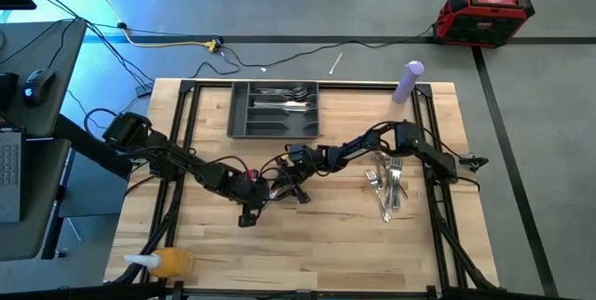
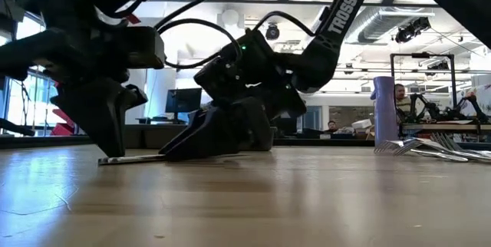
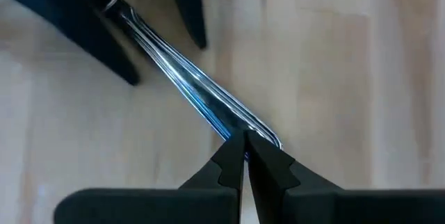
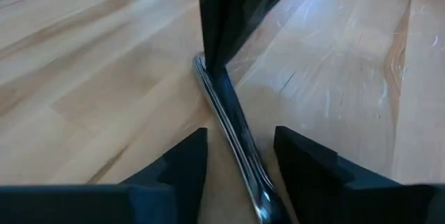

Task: Sort silverware
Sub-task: Put the silver knife into the organizing bin

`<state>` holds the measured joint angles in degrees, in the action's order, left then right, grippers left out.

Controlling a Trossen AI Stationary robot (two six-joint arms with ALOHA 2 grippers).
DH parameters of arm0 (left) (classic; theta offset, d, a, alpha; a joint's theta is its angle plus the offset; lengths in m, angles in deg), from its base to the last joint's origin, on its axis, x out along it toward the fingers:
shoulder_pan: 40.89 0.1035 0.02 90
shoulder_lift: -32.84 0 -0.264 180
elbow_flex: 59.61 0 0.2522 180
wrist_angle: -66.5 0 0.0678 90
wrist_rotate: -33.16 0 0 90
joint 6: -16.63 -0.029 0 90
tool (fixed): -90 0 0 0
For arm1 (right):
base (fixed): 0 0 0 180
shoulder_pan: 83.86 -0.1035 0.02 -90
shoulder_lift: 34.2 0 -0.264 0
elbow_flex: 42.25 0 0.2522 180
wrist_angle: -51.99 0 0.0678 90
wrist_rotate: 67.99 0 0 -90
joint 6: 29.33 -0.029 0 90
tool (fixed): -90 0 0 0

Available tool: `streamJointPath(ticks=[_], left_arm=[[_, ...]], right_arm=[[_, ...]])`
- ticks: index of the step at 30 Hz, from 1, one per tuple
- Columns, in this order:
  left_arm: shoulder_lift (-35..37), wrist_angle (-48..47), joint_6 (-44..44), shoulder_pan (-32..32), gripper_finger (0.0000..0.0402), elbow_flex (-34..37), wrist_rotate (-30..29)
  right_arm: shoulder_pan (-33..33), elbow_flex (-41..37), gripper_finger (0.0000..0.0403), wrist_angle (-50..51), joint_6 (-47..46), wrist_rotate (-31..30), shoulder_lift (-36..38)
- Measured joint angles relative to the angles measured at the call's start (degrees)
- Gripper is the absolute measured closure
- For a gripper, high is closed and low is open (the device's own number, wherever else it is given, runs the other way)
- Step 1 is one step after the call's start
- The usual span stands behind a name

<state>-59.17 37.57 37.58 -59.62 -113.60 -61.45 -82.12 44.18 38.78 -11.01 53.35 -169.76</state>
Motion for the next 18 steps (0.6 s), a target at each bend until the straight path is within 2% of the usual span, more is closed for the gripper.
streamJointPath(ticks=[4,6,7,12,18], left_arm=[[0.04,-1.39,0.00,0.43,0.0401,0.00,-1.68],[0.43,-3.16,0.78,0.45,0.0401,0.00,-2.80],[0.69,-3.56,1.58,0.47,0.0401,0.07,-3.11],[6.41,-8.10,4.34,0.01,0.0401,0.93,-6.20],[14.46,-4.37,1.97,-0.82,0.0398,0.44,-9.11]], right_arm=[[-0.66,0.10,0.0326,1.24,0.01,-3.37,-0.31],[-0.52,0.12,0.0371,2.15,-0.17,-3.67,-0.26],[-0.36,0.12,0.0381,2.30,-0.61,-3.54,-0.25],[0.33,-0.12,0.0383,1.68,-4.22,-4.18,0.53],[1.01,-0.66,0.0383,3.46,-4.88,-5.64,4.70]])
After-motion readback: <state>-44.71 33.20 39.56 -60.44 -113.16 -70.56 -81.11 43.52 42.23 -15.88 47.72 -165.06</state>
